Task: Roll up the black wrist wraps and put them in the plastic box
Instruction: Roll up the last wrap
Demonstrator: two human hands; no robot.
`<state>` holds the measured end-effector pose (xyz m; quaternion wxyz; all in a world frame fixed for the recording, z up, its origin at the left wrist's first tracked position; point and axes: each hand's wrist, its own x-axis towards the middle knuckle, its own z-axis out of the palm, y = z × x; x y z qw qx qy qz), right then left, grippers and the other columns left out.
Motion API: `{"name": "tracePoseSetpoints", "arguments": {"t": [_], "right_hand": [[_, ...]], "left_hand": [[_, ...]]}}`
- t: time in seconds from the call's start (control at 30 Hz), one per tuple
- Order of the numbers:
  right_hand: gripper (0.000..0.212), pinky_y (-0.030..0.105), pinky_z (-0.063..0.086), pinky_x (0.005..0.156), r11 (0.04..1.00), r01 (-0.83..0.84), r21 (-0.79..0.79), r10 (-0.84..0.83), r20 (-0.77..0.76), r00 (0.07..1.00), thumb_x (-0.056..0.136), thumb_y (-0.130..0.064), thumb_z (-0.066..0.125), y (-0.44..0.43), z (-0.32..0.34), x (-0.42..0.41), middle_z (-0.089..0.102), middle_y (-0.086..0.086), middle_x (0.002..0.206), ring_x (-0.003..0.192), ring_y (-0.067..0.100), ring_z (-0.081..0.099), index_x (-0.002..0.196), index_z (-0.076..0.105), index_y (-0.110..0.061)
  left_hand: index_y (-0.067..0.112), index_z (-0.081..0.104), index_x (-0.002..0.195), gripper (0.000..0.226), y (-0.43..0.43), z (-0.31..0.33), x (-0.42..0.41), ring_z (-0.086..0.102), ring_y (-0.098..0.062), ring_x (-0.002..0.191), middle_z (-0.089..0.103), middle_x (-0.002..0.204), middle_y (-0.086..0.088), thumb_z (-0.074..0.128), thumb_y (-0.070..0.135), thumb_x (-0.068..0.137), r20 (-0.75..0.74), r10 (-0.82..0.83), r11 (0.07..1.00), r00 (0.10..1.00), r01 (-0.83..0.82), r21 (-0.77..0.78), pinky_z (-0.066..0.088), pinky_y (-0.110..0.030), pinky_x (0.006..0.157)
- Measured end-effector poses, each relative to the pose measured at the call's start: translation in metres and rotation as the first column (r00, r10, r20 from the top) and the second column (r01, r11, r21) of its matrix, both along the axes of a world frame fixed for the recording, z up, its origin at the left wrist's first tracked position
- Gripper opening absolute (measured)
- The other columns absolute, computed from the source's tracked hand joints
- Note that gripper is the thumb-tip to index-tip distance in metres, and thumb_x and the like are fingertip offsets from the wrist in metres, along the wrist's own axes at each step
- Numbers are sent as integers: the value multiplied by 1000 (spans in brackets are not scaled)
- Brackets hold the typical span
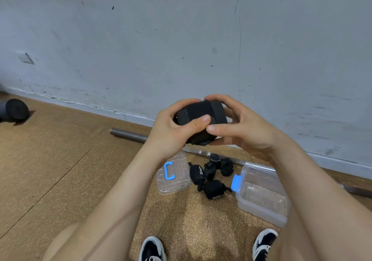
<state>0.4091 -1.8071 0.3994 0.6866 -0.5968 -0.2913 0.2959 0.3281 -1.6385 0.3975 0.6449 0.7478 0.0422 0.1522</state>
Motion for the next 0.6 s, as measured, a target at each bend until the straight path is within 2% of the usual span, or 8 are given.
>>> {"name": "tracePoseSetpoints", "arguments": {"t": [0.1, 0.17, 0.3, 0.4, 0.47, 0.5, 0.53, 0.6], "right_hand": [[61, 48, 61, 77, 998, 68, -5, -67, 94, 993, 67, -12, 86, -2, 2, -2, 62, 11, 123, 99, 30, 72, 122, 60, -20], [61, 51, 61, 77, 995, 103, 4, -102, 145, 984, 64, -12, 85, -3, 5, -3, 61, 11, 122, 97, 29, 72, 119, 60, -19], [62, 36, 59, 85, 987, 147, -62, -117, 345, 931, 65, -5, 87, -8, 8, 1, 61, -3, 117, 105, 17, 68, 115, 59, -28], [68, 27, 52, 93, 966, 179, -188, -30, 603, 797, 63, -3, 89, -8, 12, 1, 59, -9, 120, 116, 7, 57, 116, 60, -33], [76, 22, 45, 101, 950, 209, -232, 32, 739, 673, 63, -4, 89, -8, 12, -1, 55, -9, 126, 120, -1, 50, 124, 57, -36], [81, 21, 44, 104, 954, 217, -207, 1, 725, 689, 65, -4, 88, -9, 12, -2, 52, -9, 130, 123, -3, 48, 128, 52, -39], [87, 24, 45, 105, 962, 228, -148, -88, 625, 776, 66, -4, 88, -10, 14, -3, 48, -9, 133, 124, -3, 48, 132, 48, -43], [88, 32, 52, 100, 951, 310, 11, -301, 269, 915, 66, -16, 87, -10, 15, -5, 49, -3, 135, 121, 6, 57, 137, 43, -43]], "left_hand": [[24, 69, 112, 38, -5, 1, 0, 70, -9, 91, 72, 97, 6, 81, 24, 77, 56, 13, 1000, 998, -14, 20, 56, -22, 73], [22, 67, 114, 38, -8, 2, 0, 69, -9, 90, 70, 96, 7, 81, 17, 79, 81, -15, 1000, 997, 15, -4, 56, -21, 70], [25, 60, 121, 55, -4, -1, 0, 70, -14, 93, 69, 101, 6, 85, 17, 72, 58, -115, 992, 992, 118, -54, 56, -24, 72], [26, 56, 124, 71, 4, -6, 2, 71, -15, 97, 71, 104, 3, 90, 9, 64, -45, -236, 969, 971, 232, -91, 56, -28, 79], [28, 59, 123, 74, 10, -6, 5, 70, -13, 104, 72, 111, 4, 92, 24, 57, -113, -205, 974, 972, 213, 73, 57, -34, 90], [28, 61, 121, 73, 11, -5, 5, 70, -11, 103, 73, 111, 5, 91, 36, 54, -120, -160, 969, 980, 179, 170, 57, -36, 92], [27, 63, 119, 72, 11, -3, 5, 70, -10, 101, 74, 108, 7, 88, 44, 54, -100, -103, 968, 990, 123, 221, 57, -37, 92], [22, 64, 118, 72, 7, -1, 4, 71, -9, 98, 75, 105, 8, 84, 52, 56, -20, 21, 987, 1000, -17, 157, 58, -35, 89]]}}
